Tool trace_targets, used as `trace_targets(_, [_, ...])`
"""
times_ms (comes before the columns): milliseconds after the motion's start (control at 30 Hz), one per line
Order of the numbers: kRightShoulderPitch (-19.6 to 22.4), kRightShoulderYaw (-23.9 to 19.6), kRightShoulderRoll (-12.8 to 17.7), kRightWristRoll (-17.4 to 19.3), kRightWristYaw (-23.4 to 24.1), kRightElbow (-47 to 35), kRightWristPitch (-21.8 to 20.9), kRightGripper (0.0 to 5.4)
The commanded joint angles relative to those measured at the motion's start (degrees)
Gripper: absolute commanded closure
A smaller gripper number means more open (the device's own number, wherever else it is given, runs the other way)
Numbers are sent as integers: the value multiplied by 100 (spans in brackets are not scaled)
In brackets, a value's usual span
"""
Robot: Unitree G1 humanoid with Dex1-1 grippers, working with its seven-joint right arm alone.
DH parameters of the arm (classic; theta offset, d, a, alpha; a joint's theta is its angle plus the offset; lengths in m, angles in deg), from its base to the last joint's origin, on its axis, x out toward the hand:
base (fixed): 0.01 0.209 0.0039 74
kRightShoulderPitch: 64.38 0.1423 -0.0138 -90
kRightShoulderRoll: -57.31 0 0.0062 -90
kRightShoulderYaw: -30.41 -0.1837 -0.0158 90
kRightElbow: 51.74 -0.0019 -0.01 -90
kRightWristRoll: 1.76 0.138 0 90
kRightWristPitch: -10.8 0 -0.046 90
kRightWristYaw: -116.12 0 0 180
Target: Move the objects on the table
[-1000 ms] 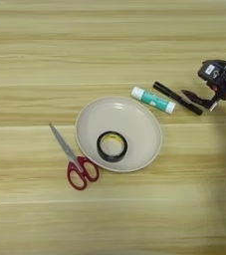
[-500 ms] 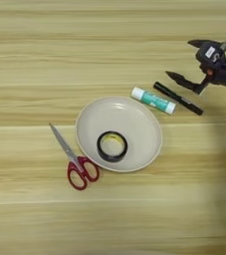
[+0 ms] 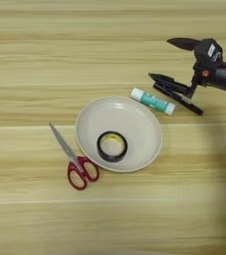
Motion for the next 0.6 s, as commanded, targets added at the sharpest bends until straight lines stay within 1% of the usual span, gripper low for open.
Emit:
trace_targets(33, [127,8,78,175,-23,-601,123,4])
trace_targets(167, [-58,131,29,148,-190,-792,160,4])
trace_targets(400, [-282,261,-31,232,-426,-1106,297,4])
trace_targets(600, [-499,491,-135,230,-623,-1246,384,4])
